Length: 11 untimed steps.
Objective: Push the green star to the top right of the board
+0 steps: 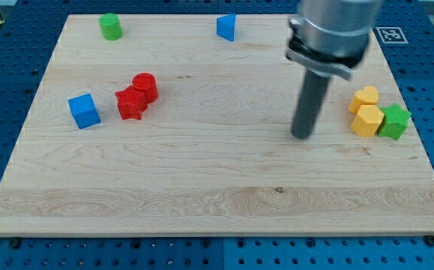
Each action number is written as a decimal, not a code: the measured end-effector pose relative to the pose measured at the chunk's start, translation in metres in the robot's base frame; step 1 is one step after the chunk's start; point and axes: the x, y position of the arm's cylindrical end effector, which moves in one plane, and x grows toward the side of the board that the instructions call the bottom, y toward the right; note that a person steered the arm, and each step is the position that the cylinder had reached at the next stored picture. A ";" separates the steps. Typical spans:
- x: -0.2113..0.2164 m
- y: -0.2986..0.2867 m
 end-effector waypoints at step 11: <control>-0.082 0.139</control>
